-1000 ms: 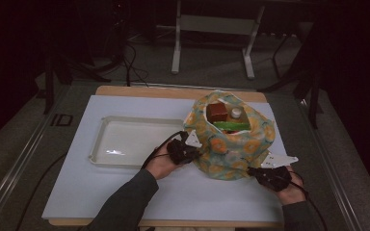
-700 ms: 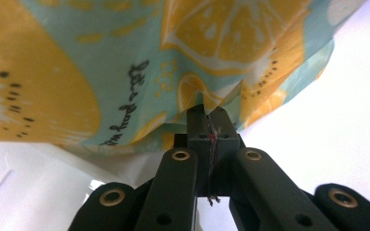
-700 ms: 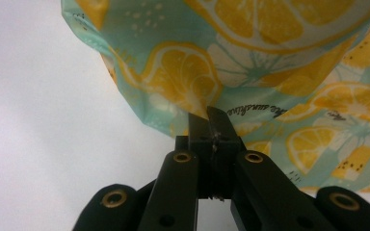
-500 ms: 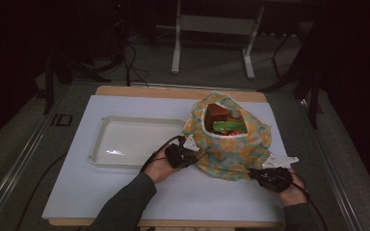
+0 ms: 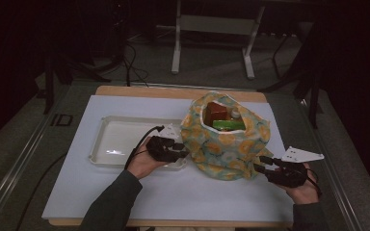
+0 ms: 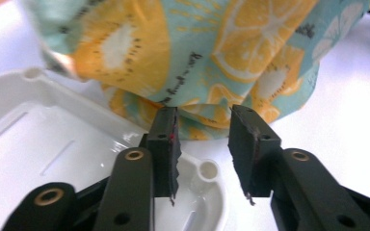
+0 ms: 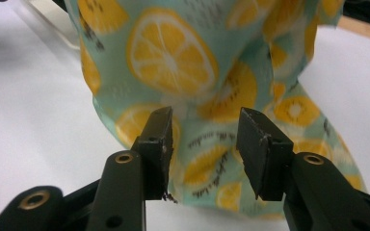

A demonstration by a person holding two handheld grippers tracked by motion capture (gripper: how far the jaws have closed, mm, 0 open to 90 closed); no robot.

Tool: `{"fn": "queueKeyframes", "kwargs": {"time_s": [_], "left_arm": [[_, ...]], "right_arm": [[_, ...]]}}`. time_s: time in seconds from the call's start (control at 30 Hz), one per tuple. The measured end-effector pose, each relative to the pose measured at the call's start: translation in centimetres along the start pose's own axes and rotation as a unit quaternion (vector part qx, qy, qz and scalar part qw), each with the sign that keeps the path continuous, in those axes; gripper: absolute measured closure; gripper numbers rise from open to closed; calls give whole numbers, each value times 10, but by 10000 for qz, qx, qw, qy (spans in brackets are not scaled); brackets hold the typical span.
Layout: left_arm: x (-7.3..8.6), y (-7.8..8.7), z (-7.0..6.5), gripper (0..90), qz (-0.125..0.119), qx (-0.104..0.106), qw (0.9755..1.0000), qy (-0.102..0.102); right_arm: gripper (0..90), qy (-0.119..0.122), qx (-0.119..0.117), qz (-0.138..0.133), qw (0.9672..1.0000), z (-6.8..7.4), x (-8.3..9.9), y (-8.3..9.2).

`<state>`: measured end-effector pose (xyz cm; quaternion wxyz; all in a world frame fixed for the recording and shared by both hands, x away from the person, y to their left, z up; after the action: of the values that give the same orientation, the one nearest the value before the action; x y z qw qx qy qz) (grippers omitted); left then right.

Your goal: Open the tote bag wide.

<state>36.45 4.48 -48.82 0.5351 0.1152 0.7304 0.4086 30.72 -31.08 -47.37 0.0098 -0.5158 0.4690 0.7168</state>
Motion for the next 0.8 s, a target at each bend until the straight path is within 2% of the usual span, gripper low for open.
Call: {"fn": "queueKeyframes", "kwargs": {"time_s": [0.3, 0.37, 0.57, 0.67, 0.8], "left_arm": [[-5, 17, 7, 519, -267, 15, 9996, 93], [-7, 20, 10, 493, -370, 24, 9992, 151], [-22, 30, 24, 424, -617, -165, 9974, 330], [-33, 31, 30, 407, -646, -279, 9968, 371], [-47, 28, 36, 402, -652, -389, 9960, 479]], "right_arm": [[499, 95, -24, -126, 9999, 3, -24, -2], [548, 144, -20, -127, 9998, 2, -27, -3], [834, 252, -3, -102, 9996, 3, -29, -5], [891, 346, 18, -51, 9994, 5, -28, -6], [899, 434, -4, 36, 9990, 7, -27, -6]]}}
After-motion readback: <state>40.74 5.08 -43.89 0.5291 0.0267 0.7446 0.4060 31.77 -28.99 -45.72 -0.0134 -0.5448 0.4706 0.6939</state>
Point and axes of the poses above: each handheld gripper's, and its own axes: y roughly backward along the jaws, x roughly out of its underside, z roughly to its left, the point moved 4 cm from there along -y, roughly forward along the jaws, and after that the axes turned 7 degrees about z, right-handed, at the moved point
